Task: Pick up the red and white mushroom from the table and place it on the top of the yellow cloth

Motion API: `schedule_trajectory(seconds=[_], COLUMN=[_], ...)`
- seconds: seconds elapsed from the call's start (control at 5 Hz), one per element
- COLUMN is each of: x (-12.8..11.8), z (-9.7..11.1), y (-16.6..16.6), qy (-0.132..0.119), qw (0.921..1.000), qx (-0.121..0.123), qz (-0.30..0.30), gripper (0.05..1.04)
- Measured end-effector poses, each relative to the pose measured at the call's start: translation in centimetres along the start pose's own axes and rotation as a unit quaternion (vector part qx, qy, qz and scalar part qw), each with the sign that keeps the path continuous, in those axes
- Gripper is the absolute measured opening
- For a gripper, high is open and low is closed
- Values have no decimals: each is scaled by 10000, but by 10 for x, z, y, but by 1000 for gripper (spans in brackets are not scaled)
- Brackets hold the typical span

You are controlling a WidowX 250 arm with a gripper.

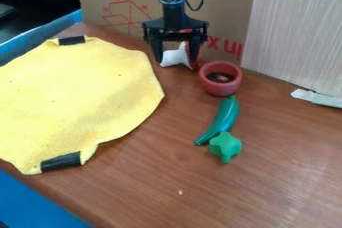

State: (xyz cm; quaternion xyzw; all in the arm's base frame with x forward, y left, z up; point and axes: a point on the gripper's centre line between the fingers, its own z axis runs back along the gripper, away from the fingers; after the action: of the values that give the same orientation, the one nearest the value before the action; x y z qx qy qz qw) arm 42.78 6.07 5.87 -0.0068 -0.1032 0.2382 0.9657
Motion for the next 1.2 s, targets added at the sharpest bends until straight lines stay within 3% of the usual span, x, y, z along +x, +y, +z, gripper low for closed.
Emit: schedule_trajectory(seconds=[0.2,0.6,0.8,1.0,1.2], x=[4,21,30,38,39], z=[-6,11,10,0,-21], y=[-1,-11,-15,-12,-7], qy=[-317,-482,-439,-363,-202], qw=[9993,9976,9971,9984,9994], qx=[-140,-506,-612,-377,72], qz=[-117,-12,124,237,272], gripper=[1001,1001,1001,1001,976])
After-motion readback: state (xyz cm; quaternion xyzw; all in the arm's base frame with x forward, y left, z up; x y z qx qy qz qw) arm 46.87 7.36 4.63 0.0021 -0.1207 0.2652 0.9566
